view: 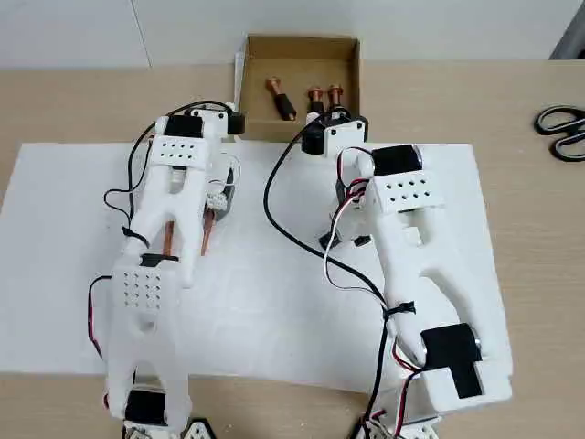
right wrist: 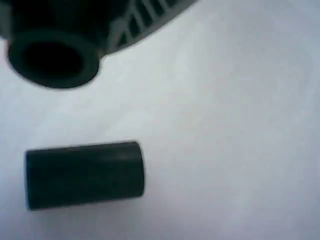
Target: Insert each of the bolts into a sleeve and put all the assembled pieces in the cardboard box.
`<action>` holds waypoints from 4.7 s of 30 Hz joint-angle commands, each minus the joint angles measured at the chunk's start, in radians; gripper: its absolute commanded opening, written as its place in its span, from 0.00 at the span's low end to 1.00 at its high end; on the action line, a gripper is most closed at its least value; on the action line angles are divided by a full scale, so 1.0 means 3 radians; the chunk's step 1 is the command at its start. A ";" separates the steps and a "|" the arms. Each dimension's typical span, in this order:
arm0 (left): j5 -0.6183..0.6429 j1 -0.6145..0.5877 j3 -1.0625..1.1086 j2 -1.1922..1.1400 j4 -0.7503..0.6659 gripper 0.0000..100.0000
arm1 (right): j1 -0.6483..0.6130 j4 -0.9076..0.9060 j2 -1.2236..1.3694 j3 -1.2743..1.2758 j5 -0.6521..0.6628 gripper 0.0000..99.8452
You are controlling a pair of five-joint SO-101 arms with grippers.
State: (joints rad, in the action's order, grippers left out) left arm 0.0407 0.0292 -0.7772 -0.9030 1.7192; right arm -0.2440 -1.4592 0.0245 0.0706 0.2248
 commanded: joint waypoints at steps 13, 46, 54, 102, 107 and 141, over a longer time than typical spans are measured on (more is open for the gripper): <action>0.0113 0.0000 -0.0565 -0.0010 0.0118 0.01 | 0.0023 -0.0008 -0.0217 -0.0041 0.0026 0.00; 0.1171 0.0159 0.1936 0.4624 -0.0736 0.01 | 0.0003 -0.0171 -0.2749 0.0077 -0.0445 0.00; 0.1406 0.0583 0.3061 0.5212 -0.1724 0.01 | -0.0248 0.0248 -0.2928 0.1059 -0.0532 0.00; 0.1550 0.1406 0.4959 0.6066 -0.3360 0.01 | -0.0846 0.3189 -0.5828 0.4920 -0.0859 0.00; 0.1555 0.1504 0.4959 0.6066 -0.3360 0.01 | -0.0877 0.3189 -0.5828 0.4920 -0.0859 0.00; 0.1545 0.1606 0.5311 0.6066 -0.3503 0.01 | -0.1082 0.3071 -0.5854 0.4900 -0.0859 0.00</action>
State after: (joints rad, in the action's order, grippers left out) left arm 0.4994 0.5109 0.8201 0.8892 0.6697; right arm -0.5646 -0.5386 -1.7123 1.5558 -0.0253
